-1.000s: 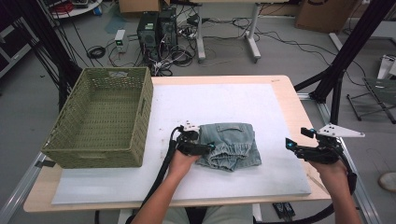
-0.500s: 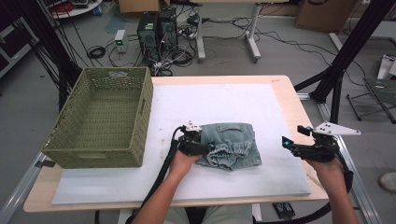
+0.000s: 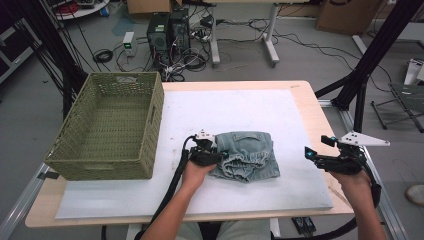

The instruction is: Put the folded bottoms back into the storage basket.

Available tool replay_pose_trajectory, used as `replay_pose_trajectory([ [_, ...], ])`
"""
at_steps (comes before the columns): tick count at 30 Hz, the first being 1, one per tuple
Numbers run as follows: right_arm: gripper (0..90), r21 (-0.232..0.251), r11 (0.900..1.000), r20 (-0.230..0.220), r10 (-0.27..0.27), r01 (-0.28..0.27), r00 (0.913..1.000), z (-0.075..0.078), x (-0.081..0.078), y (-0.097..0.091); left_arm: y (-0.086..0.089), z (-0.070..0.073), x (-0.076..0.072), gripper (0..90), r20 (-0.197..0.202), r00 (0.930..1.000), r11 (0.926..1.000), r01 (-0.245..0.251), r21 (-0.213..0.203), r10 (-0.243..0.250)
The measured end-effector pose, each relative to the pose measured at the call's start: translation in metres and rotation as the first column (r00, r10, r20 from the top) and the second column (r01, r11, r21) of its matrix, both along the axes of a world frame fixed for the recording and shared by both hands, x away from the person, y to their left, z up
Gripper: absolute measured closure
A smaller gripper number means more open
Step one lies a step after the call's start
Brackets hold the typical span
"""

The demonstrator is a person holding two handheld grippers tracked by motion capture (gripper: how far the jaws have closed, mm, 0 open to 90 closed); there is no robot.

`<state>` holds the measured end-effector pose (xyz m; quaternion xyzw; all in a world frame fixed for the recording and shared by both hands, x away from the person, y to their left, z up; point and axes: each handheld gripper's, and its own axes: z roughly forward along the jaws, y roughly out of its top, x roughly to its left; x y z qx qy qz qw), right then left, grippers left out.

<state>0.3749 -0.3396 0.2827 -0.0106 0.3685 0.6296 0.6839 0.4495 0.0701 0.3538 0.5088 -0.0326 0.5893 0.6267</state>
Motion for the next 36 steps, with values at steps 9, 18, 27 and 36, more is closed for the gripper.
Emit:
replay_pose_trajectory([
  [9,21.2,0.026,0.9996,0.000,0.008,-0.008,1.0000,-0.006,0.001,-0.012,0.004,-0.006,-0.012,71.8,0.098,0.9890,0.9934,0.107,0.041,-0.111],
  [18,21.2,0.043,0.9989,0.002,0.017,-0.017,0.9999,-0.011,0.002,-0.019,-0.002,-0.015,-0.042,72.4,0.175,0.9663,0.9789,0.171,0.112,-0.189],
  [27,21.2,0.046,0.9988,0.004,0.017,-0.017,0.9999,-0.011,0.002,-0.020,0.002,-0.014,-0.069,72.6,0.222,0.9494,0.9721,0.197,0.127,-0.222],
  [36,21.2,0.046,0.9988,0.007,0.015,-0.015,0.9999,-0.011,0.001,-0.021,0.014,-0.014,-0.102,72.9,0.286,0.9322,0.9725,0.189,0.136,-0.221],
])
